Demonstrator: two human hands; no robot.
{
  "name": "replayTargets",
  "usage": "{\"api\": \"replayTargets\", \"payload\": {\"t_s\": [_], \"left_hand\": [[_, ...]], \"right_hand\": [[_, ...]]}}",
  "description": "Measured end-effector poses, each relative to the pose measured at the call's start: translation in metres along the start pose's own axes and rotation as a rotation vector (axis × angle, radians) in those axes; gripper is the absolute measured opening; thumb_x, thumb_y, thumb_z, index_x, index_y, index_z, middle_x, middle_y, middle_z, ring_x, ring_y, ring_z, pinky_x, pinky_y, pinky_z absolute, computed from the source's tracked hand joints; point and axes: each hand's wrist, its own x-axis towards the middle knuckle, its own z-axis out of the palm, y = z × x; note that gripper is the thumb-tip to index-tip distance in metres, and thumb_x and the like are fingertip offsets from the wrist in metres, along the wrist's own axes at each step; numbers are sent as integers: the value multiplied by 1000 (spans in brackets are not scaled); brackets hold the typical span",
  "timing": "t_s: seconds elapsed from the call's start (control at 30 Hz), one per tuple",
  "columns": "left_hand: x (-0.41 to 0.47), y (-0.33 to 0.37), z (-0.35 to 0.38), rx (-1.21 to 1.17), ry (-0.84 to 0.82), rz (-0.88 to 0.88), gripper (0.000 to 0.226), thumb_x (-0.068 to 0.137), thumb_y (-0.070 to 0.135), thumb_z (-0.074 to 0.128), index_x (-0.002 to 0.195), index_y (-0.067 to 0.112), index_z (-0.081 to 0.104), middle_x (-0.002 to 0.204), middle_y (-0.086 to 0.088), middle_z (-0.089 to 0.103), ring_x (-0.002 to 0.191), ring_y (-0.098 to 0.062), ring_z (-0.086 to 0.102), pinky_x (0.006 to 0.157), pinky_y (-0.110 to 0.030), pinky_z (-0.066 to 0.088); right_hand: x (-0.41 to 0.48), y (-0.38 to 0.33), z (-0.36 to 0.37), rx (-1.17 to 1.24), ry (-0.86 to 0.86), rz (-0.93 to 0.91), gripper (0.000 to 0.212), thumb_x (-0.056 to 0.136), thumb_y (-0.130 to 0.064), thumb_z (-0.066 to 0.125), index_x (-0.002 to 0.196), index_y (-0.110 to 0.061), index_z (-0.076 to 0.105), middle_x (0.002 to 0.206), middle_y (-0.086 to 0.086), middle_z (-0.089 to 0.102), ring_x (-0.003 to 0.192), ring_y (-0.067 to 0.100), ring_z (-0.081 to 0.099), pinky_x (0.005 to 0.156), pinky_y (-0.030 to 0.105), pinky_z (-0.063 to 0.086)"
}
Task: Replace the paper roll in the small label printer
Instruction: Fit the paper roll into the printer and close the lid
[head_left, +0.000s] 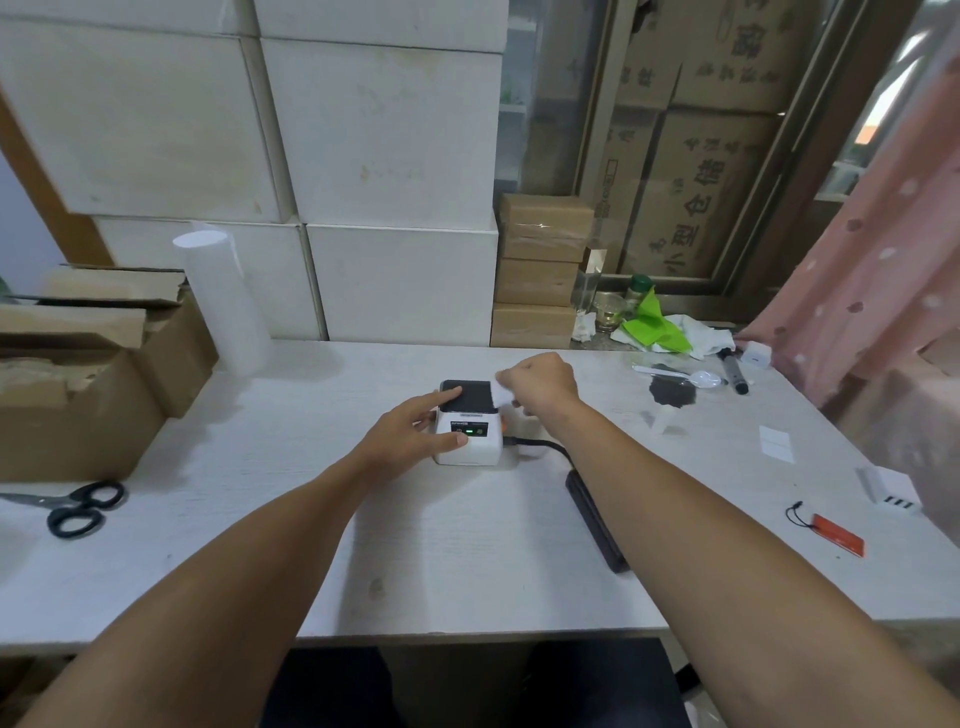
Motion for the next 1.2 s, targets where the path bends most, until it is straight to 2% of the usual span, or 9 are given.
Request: {"api": "replayTargets", "payload": {"t_s": [0.13, 0.27, 0.37, 0.57, 0.7, 0.87, 1.03, 1.1, 1.2], "left_hand": [[-1, -1, -4, 7, 4, 1, 74, 68, 51, 84, 135, 58, 55, 146, 18, 55, 133, -8, 53, 115, -35, 40], [0, 2, 3, -2, 2, 5, 72, 71, 46, 85, 136, 56, 55, 144, 17, 56, 132, -9, 53, 113, -35, 42], [0, 3, 6, -4, 12, -2, 72, 72, 45, 85, 136, 56, 55, 143, 17, 56, 132, -9, 53, 114, -36, 41], [-3, 0, 1, -16, 27, -14, 71, 74, 42, 85, 137, 56, 54, 144, 17, 54, 130, -9, 52, 103, -27, 45], [-2, 1, 4, -24, 14, 4, 70, 78, 37, 85, 139, 53, 53, 140, 14, 60, 127, -7, 57, 88, -16, 50], [-1, -2, 2, -13, 30, -2, 71, 75, 43, 84, 137, 57, 52, 141, 15, 59, 128, -7, 56, 106, -33, 47], [2, -2, 5, 13, 22, 11, 74, 71, 49, 83, 137, 58, 51, 140, 14, 60, 127, -8, 57, 108, -37, 48], [1, -1, 5, 5, 21, 11, 73, 73, 46, 84, 138, 57, 52, 140, 14, 60, 128, -8, 57, 103, -31, 50], [-1, 2, 5, -17, 17, 14, 70, 80, 34, 84, 141, 50, 53, 138, 11, 61, 125, -9, 58, 75, -9, 52]], "right_hand": [[11, 6, -26, 77, 30, 6, 27, 89, -31, 70, 91, -6, 78, 75, 4, 72, 71, 24, 66, 74, 37, 60], [16, 28, -44, 68, 5, -17, 33, 89, -38, 77, 64, -19, 69, 62, -6, 58, 60, 16, 52, 60, 27, 42], [17, 48, -50, 69, 44, 12, 24, 88, -40, 80, 81, -16, 80, 72, -6, 63, 67, 15, 54, 64, 27, 43], [9, 68, -55, 151, 33, 164, 37, 95, -45, 65, 82, -13, 78, 74, 0, 75, 47, 17, 49, 44, 20, 36], [14, 79, -65, 102, 109, 153, 12, 91, -16, 63, 93, -19, 74, 97, 9, 80, 55, 23, 57, 43, 20, 39], [10, 91, -70, 69, 138, 159, 30, 88, -5, 66, 109, -20, 52, 87, 20, 76, 54, 26, 57, 48, 28, 43], [7, 108, -79, 72, 178, 154, 14, 86, -18, 78, 79, -18, 65, 76, 11, 77, 50, 22, 54, 47, 25, 44], [7, 113, -84, 25, 210, 142, 14, 83, -24, 81, 76, -18, 70, 76, 8, 75, 56, 24, 61, 53, 29, 50], [8, 119, -90, -33, 238, 130, 7, 83, -23, 82, 84, -19, 78, 80, 6, 77, 79, 29, 74, 77, 39, 62]]}}
